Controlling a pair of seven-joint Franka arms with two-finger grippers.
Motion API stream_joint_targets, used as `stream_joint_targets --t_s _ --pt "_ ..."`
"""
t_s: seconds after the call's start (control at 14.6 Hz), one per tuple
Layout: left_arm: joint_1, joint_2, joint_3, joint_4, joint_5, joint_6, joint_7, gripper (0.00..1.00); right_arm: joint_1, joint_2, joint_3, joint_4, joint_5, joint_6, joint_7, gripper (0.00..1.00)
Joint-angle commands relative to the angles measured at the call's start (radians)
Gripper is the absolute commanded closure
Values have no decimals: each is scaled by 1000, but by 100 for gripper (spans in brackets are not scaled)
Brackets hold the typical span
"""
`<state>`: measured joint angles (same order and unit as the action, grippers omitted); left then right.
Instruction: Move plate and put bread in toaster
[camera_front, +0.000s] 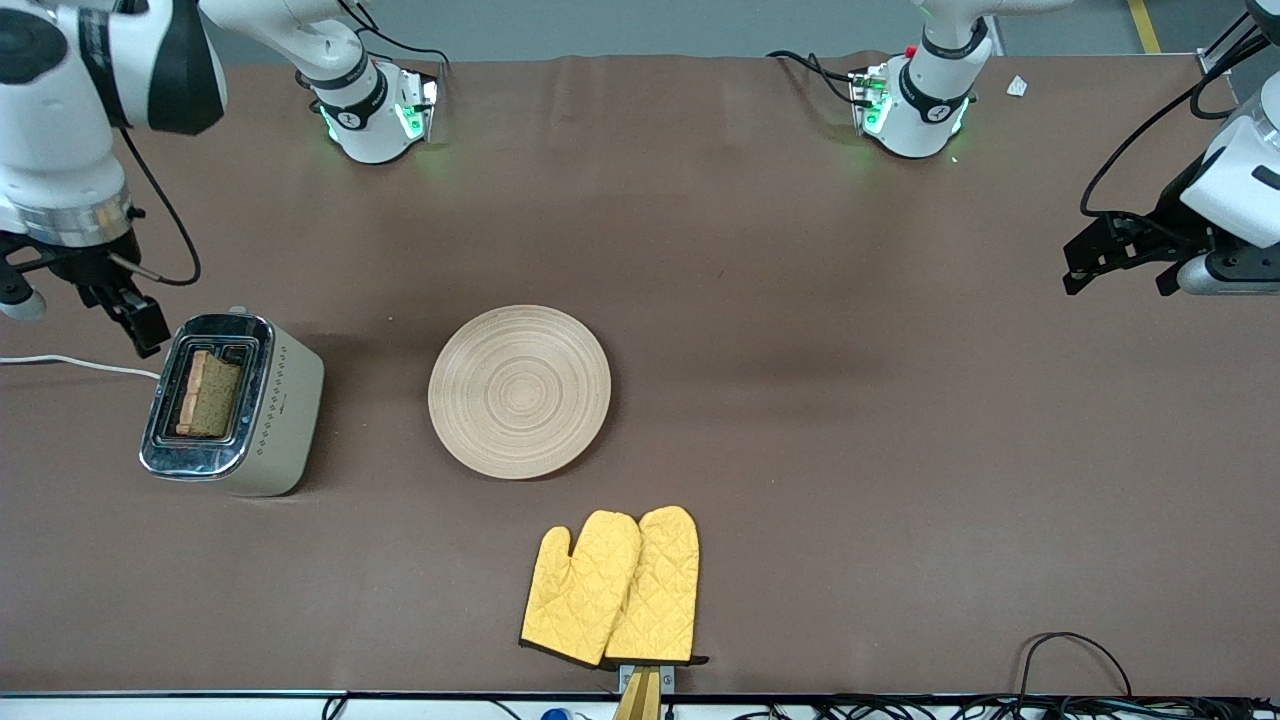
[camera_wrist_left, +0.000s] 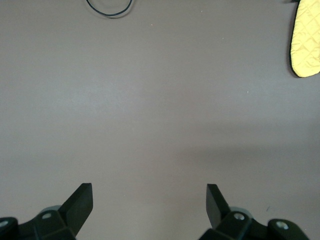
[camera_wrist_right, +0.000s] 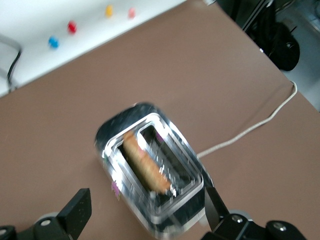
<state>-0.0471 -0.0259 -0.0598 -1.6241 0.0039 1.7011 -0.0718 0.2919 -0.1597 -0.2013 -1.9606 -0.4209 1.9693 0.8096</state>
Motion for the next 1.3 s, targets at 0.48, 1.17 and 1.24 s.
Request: stream_joint_targets --t_s 0.48,1.17,1.24 --pt "1 -20 5 -16 -12 -1 12 0 -43 121 -10 364 235 -377 -837 0" --pt "1 -20 5 -16 -12 0 12 0 -88 124 -67 391 320 -412 -1004 0" --pt "1 -20 5 -16 -12 0 12 0 -143 124 -37 390 324 -412 -1004 0"
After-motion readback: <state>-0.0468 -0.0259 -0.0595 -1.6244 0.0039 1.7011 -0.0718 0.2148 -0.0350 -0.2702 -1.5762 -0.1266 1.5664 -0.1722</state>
